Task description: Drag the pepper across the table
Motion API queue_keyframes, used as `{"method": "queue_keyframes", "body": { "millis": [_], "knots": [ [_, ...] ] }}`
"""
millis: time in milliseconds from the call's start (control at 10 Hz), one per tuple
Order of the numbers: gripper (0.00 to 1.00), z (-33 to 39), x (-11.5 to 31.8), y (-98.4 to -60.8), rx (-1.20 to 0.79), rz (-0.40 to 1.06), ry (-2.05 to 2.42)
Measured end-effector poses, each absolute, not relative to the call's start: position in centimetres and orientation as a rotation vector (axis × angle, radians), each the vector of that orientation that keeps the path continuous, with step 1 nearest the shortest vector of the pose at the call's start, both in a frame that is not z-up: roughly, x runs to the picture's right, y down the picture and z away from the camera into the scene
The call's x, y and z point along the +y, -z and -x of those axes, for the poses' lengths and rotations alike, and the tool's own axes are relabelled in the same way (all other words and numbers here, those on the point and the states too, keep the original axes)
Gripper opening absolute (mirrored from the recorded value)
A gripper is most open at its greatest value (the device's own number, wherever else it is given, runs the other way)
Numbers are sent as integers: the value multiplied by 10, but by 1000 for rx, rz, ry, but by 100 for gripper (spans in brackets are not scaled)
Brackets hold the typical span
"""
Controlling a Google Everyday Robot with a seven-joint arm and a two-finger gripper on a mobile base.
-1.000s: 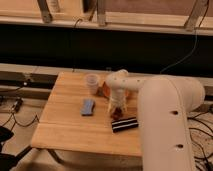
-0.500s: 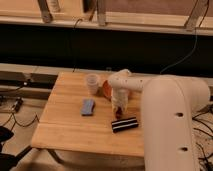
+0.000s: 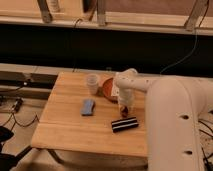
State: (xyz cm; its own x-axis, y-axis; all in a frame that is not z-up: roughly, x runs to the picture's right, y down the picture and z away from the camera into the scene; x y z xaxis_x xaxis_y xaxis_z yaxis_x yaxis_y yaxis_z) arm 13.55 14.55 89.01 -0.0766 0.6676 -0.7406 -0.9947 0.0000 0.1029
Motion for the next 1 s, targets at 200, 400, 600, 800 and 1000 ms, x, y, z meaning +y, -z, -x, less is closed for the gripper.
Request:
{"method": "queue_keyframes", "body": {
  "millis": [200, 400, 600, 800, 1000],
  "knots": [
    [0, -153, 136, -890, 743, 562, -1559],
    [0, -179, 126, -885, 752, 536, -1616],
    [0, -207, 120, -880, 762, 516, -1675],
    [0, -232, 118, -874, 775, 501, -1726],
    [0, -259, 115, -867, 782, 489, -1788]
  ]
}}
